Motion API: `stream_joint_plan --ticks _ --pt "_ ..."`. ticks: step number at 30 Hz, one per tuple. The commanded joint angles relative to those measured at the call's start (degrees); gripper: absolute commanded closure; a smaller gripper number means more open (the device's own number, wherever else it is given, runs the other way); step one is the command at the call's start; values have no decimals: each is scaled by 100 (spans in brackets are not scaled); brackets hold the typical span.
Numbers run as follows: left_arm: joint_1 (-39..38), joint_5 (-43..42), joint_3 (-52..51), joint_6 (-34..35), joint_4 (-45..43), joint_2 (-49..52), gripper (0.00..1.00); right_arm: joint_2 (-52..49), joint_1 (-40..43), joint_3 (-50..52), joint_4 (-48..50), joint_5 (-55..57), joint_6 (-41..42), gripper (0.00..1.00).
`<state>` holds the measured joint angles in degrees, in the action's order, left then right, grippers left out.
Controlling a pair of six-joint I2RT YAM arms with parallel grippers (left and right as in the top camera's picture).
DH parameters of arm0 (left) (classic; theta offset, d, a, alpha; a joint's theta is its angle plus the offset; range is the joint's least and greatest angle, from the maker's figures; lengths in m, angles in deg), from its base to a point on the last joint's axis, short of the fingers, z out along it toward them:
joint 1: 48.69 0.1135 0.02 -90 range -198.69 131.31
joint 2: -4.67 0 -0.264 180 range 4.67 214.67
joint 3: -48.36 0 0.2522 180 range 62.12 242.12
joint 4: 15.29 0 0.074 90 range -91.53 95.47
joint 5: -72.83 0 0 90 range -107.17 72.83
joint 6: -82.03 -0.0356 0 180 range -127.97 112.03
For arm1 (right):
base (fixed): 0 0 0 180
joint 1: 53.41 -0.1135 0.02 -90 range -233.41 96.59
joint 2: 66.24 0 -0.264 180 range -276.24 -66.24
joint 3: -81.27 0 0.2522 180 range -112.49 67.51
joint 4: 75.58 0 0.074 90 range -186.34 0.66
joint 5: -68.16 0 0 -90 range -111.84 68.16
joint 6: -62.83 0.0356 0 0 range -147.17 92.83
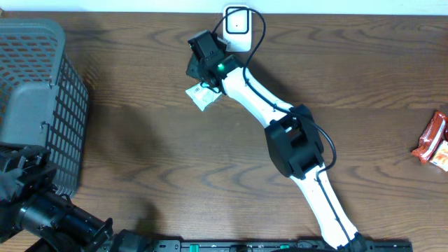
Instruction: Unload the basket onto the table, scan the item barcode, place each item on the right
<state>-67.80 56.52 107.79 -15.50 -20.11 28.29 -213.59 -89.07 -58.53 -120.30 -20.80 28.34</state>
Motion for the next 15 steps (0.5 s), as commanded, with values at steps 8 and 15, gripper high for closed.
stream_joint_plan --ticks 8,15 --pt "28 55 42 -33 -28 -42 2 212 50 -39 -1578 125 -90 64" --pt "28 55 42 -33 -28 -42 2 1084 260 -39 -3226 122 -92 66"
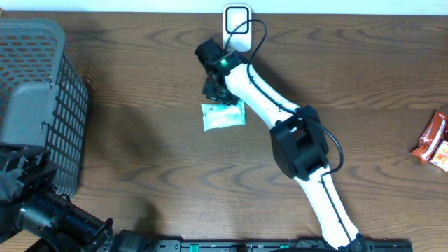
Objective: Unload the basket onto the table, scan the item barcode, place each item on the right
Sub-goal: 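Move the right gripper back down over the wipes pack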
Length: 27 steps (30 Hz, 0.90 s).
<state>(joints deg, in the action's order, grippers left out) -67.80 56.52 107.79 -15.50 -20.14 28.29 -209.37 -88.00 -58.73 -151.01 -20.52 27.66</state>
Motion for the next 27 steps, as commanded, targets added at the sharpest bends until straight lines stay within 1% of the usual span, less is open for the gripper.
stream_joint_plan --ticks 1,2,3,4,5,6,7,10,11,12,13,14,16,17,19,21,24,27 --pt "28 55 42 -33 -26 -42 2 815 162 -20 -247 94 -24 61" --pt "28 55 42 -33 -26 -42 2 984 166 -20 -321 94 -22 53" --pt "28 55 42 -33 -26 -42 2 1169 166 -20 -382 94 -20 49" --pt "28 55 42 -33 -26 -42 2 1342 164 -20 -407 94 -22 41" --pt "28 55 42 -33 -26 -42 2 1513 164 -20 -437 87 -20 36" --pt "28 52 42 -33 -26 -42 2 1670 153 -20 -466 68 -20 25" --pt "28 55 42 -33 -26 -42 2 1838 136 -20 -490 17 -17 18" --pt "28 55 42 -33 -26 -42 2 2223 59 -20 -597 44 -55 2" --pt "28 55 42 -33 -26 -42 2 2284 24 -17 -636 210 -146 1" --pt "28 55 42 -33 -26 -42 2 2291 -22 -17 -649 450 -251 10" --pt "28 55 42 -33 -26 -42 2 2282 -70 -13 -656 597 -308 22" --pt "28 55 42 -33 -26 -42 2 2194 -118 26 -640 608 -308 29" --pt "28 55 42 -33 -26 -42 2 2004 -173 90 -570 525 -330 40" --pt "28 55 42 -33 -26 -42 2 1880 -184 125 -483 522 -382 52" --pt "28 55 42 -33 -26 -42 2 1552 -184 149 -192 514 -573 79" --pt "28 55 42 -33 -26 -42 2 1152 -184 149 186 417 -721 99" --pt "28 55 42 -33 -26 -42 2 669 -170 149 564 181 -866 99" --pt "28 55 42 -33 -26 -42 2 382 -144 149 619 138 -868 99"
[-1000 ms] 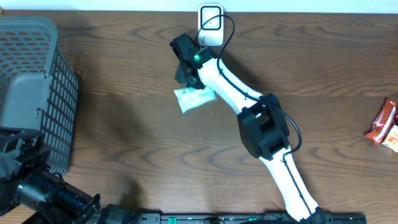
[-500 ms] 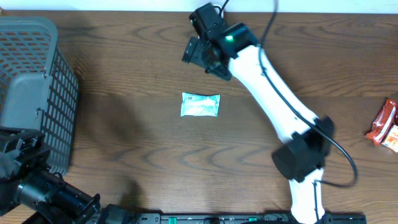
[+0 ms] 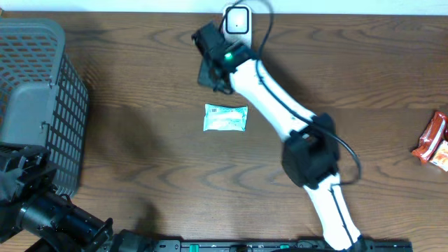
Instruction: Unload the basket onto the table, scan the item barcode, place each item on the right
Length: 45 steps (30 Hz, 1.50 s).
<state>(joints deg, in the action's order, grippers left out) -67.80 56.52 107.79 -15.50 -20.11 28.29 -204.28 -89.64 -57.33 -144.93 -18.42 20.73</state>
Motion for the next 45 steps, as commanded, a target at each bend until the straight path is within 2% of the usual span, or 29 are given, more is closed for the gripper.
stream_joint_plan --ticks 1,7,12,17,18,19,21,23,24,25,26,27,28,29,30,31,32,33,35,37,39,40,42,45 --pt "28 55 42 -33 -28 -42 2 -205 22 9 -4 -74 -199 99" --pt "28 55 42 -33 -28 -42 2 -518 -79 9 -450 -297 -299 99" --pt "28 55 42 -33 -28 -42 2 -501 -251 9 -1384 -605 -376 99" --pt "28 55 42 -33 -28 -42 2 -501 -356 9 -2441 -1482 -1255 99" --pt "28 55 42 -33 -28 -42 2 -496 -363 7 -2575 -1541 -1384 96" --pt "28 55 42 -33 -28 -42 2 -492 -361 7 -2664 -1558 -1504 83" --pt "28 55 42 -33 -28 -42 2 -466 -339 -9 -2719 -1558 -1661 69" --pt "28 55 42 -33 -28 -42 2 -391 -275 -96 -2758 -1593 -1665 51" --pt "28 55 42 -33 -28 -42 2 -330 -234 -170 -2787 -1655 -1665 39" --pt "28 55 42 -33 -28 -42 2 -247 -188 -273 -2820 -1731 -1628 14" --pt "28 55 42 -33 -28 -42 2 -162 -151 -374 -2903 -1775 -1545 5" --pt "28 55 42 -33 -28 -42 2 -83 -120 -476 -3003 -1794 -1447 4" --pt "28 55 42 -33 -28 -42 2 9 -96 -573 -3101 -1788 -1405 12" --pt "28 55 42 -33 -28 -42 2 109 -87 -636 -3141 -1731 -1408 26" --pt "28 55 42 -33 -28 -42 3 216 -85 -643 -3084 -1639 -1311 27" --pt "28 55 42 -33 -28 -42 2 260 -90 -643 -3062 -1617 -1185 19" --pt "28 55 42 -33 -28 -42 2 280 -107 -643 -3077 -1657 -988 6" --pt "28 55 42 -33 -28 -42 2 280 -122 -643 -3073 -1753 -964 1" --pt "28 55 42 -33 -28 -42 2 271 -133 -636 -3217 -1740 -813 1" --pt "28 55 42 -33 -28 -42 2 227 -127 -625 -3794 -1703 378 4" --pt "28 55 42 -33 -28 -42 2 188 -127 -588 -4177 -1700 1375 16" --pt "28 55 42 -33 -28 -42 2 188 -131 -522 -4175 -1766 1759 15" --pt "28 55 42 -33 -28 -42 2 188 -149 -407 -4168 -1714 2721 21" --pt "28 55 42 -33 -28 -42 2 188 -131 -223 -4100 -1220 3716 17"
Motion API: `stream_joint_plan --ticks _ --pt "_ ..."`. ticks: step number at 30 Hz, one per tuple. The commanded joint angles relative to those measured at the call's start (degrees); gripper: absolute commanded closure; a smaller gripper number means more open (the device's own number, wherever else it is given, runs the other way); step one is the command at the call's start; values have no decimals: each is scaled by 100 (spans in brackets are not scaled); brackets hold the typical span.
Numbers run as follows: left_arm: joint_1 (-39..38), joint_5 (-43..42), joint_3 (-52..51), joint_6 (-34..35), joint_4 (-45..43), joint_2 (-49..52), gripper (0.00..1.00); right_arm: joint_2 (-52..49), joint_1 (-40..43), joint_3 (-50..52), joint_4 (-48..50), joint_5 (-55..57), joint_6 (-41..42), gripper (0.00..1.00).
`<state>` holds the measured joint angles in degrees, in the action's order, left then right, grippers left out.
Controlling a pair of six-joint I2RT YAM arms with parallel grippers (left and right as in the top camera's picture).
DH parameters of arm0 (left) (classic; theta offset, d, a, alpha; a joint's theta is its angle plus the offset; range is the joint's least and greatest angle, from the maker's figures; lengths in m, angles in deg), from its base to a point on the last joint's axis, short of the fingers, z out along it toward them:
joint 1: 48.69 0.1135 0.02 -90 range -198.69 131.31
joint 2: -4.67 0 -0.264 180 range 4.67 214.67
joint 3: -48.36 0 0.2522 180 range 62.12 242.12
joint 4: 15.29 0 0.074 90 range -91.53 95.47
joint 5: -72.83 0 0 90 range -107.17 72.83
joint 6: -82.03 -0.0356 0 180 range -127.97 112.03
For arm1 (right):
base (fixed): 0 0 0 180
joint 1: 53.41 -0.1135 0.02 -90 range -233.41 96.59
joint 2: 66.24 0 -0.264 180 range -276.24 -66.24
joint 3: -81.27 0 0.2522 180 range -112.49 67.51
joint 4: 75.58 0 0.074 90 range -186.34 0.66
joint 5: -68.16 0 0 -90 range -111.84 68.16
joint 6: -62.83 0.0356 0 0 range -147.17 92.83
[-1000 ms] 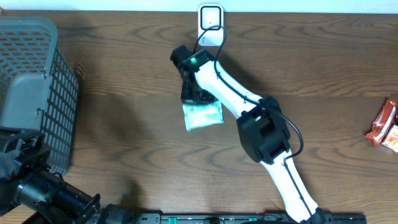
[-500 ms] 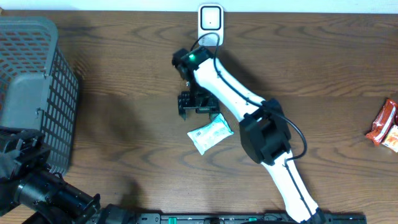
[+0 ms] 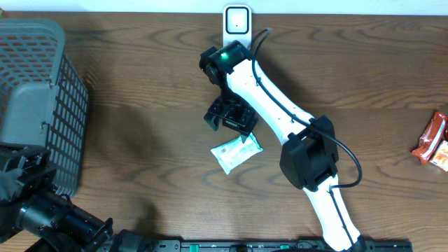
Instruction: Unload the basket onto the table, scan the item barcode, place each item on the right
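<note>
A white and green packet (image 3: 236, 152) lies tilted just below the middle of the table. My right gripper (image 3: 229, 124) points down over its upper edge, and the fingertips meet the packet there, apparently shut on that edge. The white barcode scanner (image 3: 236, 21) stands at the table's far edge, well above the packet. My left arm (image 3: 42, 210) sits folded at the bottom left corner, with its fingers lost in the dark mass there.
A grey mesh basket (image 3: 35, 91) fills the left side. A red snack packet (image 3: 435, 140) lies at the right edge. The right arm's white links (image 3: 280, 112) cross the table's middle down to the base at the front.
The right gripper was up near the scanner, apart from the packet. Now it is lower, at the packet's upper edge. The packet has shifted toward the front and turned askew.
At first the right gripper held the packet close beneath the scanner. Then the packet lay flat on the table with the gripper just above it. The gripper then stood back by the scanner. Now it is down at the packet, which sits farther forward and tilted.
</note>
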<state>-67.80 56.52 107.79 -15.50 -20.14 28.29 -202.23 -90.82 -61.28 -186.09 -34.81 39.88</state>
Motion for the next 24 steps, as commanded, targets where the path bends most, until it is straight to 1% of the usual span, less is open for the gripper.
stream_joint_plan --ticks 1,5,8,11,18,24 --pt "28 55 42 -33 -26 -42 2 -22 7 243 48 501 2006 17" --pt "28 55 42 -33 -26 -42 2 -90 103 649 518 385 2124 18" --pt "28 55 42 -33 -26 -42 2 -195 155 933 837 236 2122 23" --pt "28 55 42 -33 -26 -42 2 -313 238 1008 942 234 2122 27" --pt "28 55 42 -33 -26 -42 2 -387 315 1010 1384 317 2430 26" --pt "28 55 42 -33 -26 -42 2 -592 192 1010 1633 146 2465 28"
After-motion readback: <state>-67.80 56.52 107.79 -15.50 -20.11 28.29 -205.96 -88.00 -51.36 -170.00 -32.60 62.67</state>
